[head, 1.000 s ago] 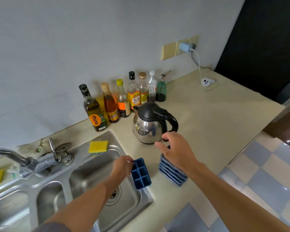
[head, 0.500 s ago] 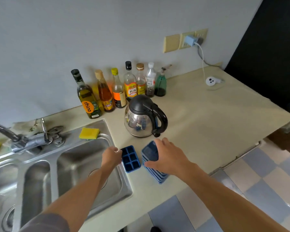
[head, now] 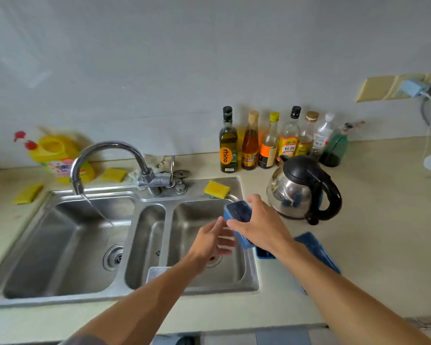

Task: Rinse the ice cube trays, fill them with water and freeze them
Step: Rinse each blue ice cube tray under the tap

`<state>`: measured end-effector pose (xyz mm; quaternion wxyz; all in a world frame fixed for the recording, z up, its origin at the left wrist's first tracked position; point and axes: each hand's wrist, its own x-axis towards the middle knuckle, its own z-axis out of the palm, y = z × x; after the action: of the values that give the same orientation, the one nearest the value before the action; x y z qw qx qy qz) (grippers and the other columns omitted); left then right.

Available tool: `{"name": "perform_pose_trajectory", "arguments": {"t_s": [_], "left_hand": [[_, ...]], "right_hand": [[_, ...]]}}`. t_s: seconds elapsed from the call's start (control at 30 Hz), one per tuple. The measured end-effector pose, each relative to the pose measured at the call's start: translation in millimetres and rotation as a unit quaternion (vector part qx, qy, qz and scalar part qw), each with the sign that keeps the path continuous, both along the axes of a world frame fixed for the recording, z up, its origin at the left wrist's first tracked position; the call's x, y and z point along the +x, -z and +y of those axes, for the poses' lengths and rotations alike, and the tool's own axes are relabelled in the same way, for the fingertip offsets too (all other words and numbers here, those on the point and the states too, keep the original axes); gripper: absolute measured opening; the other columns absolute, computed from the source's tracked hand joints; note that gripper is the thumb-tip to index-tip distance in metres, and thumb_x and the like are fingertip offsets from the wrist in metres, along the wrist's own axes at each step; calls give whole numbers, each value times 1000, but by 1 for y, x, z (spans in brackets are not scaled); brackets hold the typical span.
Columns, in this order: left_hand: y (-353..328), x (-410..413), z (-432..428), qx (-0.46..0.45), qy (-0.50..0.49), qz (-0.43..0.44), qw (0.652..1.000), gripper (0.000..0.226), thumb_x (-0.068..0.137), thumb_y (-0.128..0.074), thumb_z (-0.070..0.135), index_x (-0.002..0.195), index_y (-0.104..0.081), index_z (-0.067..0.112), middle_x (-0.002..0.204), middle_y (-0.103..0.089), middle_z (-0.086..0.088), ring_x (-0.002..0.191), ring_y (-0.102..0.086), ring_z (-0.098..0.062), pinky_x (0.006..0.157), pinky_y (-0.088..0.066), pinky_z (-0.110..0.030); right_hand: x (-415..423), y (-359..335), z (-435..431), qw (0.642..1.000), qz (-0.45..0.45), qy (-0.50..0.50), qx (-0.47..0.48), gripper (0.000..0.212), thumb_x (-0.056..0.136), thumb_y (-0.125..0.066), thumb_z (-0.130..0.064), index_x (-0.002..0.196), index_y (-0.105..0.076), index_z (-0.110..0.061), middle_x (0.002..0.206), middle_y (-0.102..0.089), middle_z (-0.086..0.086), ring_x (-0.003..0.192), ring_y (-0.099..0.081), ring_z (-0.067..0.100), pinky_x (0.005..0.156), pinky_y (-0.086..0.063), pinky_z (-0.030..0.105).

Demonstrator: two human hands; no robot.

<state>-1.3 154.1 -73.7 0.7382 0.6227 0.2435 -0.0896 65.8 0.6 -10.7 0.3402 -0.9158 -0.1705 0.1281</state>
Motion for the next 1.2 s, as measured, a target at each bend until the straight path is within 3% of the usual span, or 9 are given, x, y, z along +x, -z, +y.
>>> {"name": "perform_pose_trajectory", "arguments": {"t_s": [0.1, 0.3, 0.4, 0.53, 0.63, 0.73, 0.93, 1.03, 1.2], "left_hand": [[0, -18, 34, -27, -36, -2, 999, 53, 104, -38, 57, 109, -75, 19, 103, -76, -10, 90, -72, -28, 83, -58, -47], [2, -44, 119, -86, -102, 6, 991, 57, 102, -29, 66, 112, -76, 35, 115, -76, -8, 102, -74, -26, 76, -60, -42], [11, -51, 175, -105, -125, 17, 986, 58, 100, -28, 68, 118, -72, 35, 119, -74, -8, 108, -72, -25, 80, -60, -44], [30, -61, 256, -69, -135, 43, 987, 64, 96, -26, 76, 102, -77, 38, 104, -79, -5, 93, -77, -23, 70, -61, -38], [43, -67, 310, -37, -168, 75, 982, 64, 95, -27, 76, 104, -71, 32, 90, -80, -4, 81, -78, -22, 59, -60, -33], [50, -69, 348, -34, -171, 85, 981, 63, 95, -27, 77, 109, -67, 31, 89, -80, -4, 82, -78, -20, 58, -60, -32], [55, -68, 377, -17, -170, 104, 980, 71, 94, -25, 78, 112, -68, 25, 88, -80, -6, 76, -77, -21, 60, -59, -33], [52, -67, 383, -13, -174, 120, 977, 72, 97, -25, 75, 106, -71, 20, 82, -79, -9, 68, -76, -23, 58, -57, -32], [39, -60, 388, 23, -178, 146, 973, 73, 99, -26, 71, 106, -71, 13, 80, -77, -13, 76, -75, -30, 54, -56, -31]], "right_hand": [[-9, 7, 49, 999, 40, -9, 21, 59, 72, -71, -64, 110, -37, -33, 106, -61, -7, 88, -62, 12, 69, -50, 30], [-29, 16, 162, 993, 100, -18, 59, 66, 66, -72, -66, 112, -46, -27, 97, -62, -14, 82, -61, 0, 66, -49, 26], [-42, 23, 225, 992, 108, -44, 40, 59, 74, -71, -63, 114, -51, -24, 109, -67, -6, 91, -65, 11, 80, -54, 34], [-57, 30, 295, 987, 132, -91, 13, 78, 76, -69, -67, 137, -50, -23, 134, -60, -2, 111, -61, 14, 86, -49, 31], [-64, 34, 332, 979, 175, -106, -7, 92, 74, -70, -68, 149, -39, -25, 140, -56, -1, 121, -58, 17, 94, -49, 32], [-74, 36, 361, 966, 220, -136, -17, 95, 71, -71, -68, 151, -36, -30, 122, -62, -6, 107, -66, 15, 91, -59, 42], [-75, 42, 399, 960, 230, -154, -33, 89, 69, -67, -67, 146, -38, -34, 97, -72, -7, 69, -73, 10, 71, -63, 30], [-68, 44, 409, 953, 259, -156, -27, 86, 66, -68, -62, 143, -41, -35, 89, -76, -3, 69, -75, 17, 74, -65, 36], [-57, 51, 418, 927, 346, -138, 42, 70, 68, -74, -52, 133, -54, -33, 97, -76, 5, 63, -71, 18, 64, -64, 37]]}}
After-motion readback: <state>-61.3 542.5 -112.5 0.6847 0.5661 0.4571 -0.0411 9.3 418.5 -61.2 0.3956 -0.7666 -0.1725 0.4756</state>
